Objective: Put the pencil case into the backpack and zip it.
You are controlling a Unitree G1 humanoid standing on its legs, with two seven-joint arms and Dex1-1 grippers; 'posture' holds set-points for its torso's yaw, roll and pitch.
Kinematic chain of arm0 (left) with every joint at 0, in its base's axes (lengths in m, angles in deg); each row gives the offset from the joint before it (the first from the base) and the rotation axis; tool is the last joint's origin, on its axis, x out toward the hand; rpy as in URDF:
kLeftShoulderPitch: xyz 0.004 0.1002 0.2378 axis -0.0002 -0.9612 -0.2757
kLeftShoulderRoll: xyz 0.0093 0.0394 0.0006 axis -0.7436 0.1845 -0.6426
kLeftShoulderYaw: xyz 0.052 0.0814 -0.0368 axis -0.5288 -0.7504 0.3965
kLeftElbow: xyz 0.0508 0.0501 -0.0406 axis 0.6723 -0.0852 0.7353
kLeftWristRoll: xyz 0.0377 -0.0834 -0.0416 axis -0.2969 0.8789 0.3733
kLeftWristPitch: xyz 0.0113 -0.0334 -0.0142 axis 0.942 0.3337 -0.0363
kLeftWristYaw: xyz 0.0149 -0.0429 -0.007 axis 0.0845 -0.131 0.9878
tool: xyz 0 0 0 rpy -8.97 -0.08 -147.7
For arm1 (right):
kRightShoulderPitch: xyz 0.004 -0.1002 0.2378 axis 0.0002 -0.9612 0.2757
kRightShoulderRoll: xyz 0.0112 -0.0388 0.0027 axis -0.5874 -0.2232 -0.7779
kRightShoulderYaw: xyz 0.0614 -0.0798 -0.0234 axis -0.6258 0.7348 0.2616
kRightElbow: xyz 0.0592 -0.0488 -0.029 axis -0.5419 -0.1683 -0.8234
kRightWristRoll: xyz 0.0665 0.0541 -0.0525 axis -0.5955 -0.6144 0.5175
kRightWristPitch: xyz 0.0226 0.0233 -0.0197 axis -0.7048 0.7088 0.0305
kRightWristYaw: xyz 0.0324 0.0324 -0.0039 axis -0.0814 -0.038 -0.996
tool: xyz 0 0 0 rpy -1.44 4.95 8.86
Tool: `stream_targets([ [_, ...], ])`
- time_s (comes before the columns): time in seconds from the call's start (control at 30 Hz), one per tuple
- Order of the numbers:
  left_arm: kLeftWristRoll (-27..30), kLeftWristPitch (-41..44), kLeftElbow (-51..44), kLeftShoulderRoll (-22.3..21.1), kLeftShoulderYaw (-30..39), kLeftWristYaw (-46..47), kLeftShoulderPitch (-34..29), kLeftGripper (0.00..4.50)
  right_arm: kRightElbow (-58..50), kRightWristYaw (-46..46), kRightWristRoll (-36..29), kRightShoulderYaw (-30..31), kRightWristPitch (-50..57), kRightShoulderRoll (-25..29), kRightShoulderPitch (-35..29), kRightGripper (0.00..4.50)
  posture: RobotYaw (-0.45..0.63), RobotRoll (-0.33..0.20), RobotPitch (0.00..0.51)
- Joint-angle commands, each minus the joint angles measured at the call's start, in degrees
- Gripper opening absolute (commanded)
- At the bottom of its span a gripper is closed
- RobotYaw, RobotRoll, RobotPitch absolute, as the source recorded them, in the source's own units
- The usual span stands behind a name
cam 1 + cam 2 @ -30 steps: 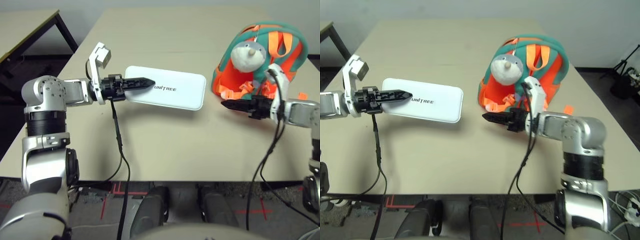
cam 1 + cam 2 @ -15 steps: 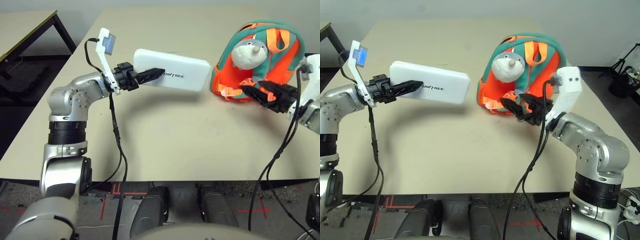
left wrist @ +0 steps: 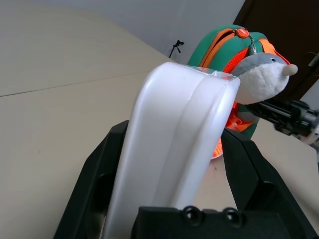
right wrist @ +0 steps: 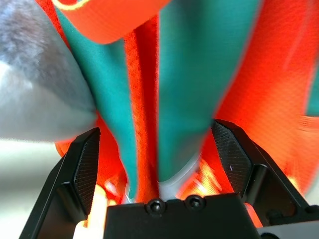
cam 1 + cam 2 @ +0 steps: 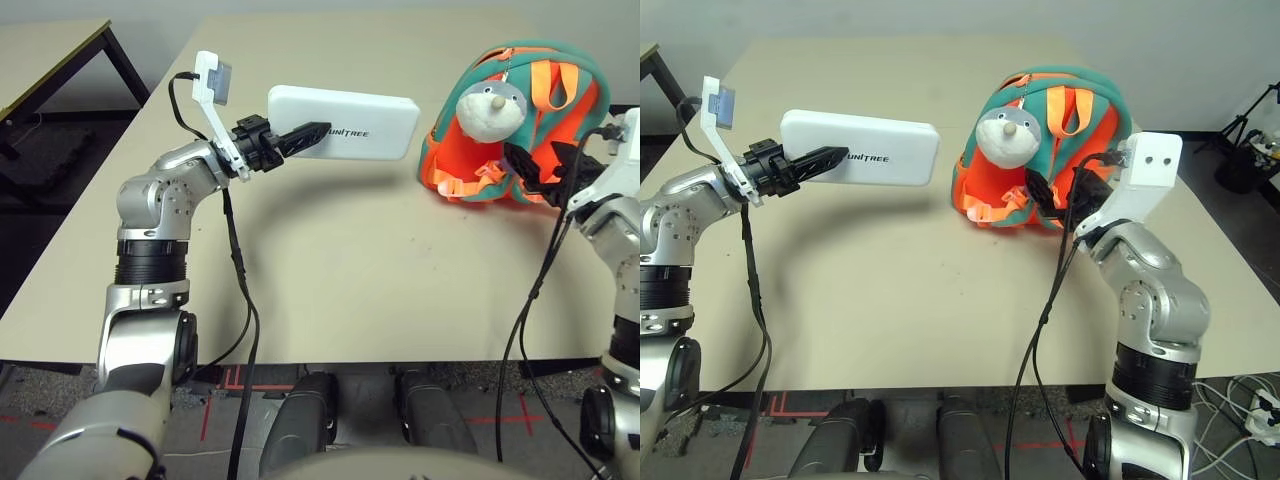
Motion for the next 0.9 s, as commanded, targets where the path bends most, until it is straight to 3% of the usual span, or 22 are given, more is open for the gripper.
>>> stream_targets([
  [0.03,0.42,-0.51,-1.82,-0.04,1.54,0.73,0.26,3.24,5.04,0.20,2.41,2.13,-3.70,-1.24,2.12,4.50,-0.02,0.000,0.138],
  [0.17,0.91,0.09,-3.18,-0.14,1.91,1.52,-0.41,3.24,8.57,0.16,3.69,2.87,-5.90,-2.32,4.02,4.50,0.00,0.000,0.142],
  [0.3,1.16,0.68,-4.28,-0.33,2.23,2.09,-0.92,3.24,5.02,0.49,2.08,1.75,-2.66,-1.57,3.29,4.50,0.00,0.000,0.144],
  [0.47,0.93,0.42,-3.97,-0.40,2.38,2.11,-1.08,3.24,-12.62,2.61,-3.31,-2.97,8.53,1.63,-3.84,4.50,-0.03,0.000,0.145],
  [0.63,-0.23,-1.69,-0.77,0.98,1.43,1.22,0.21,3.24,-32.38,7.48,-10.82,-8.71,20.70,0.89,-12.24,4.50,-0.09,0.000,0.147],
  [0.8,-1.40,-4.20,3.62,2.39,0.57,-0.32,2.81,3.24,-45.66,10.79,-17.54,-12.41,27.93,0.22,-18.15,4.50,-0.15,0.000,0.148],
  [0.9,-2.14,-5.60,6.38,3.33,0.10,-1.39,4.29,3.24,-48.26,12.06,-20.12,-13.81,29.84,0.78,-18.90,4.50,-0.18,0.000,0.147],
])
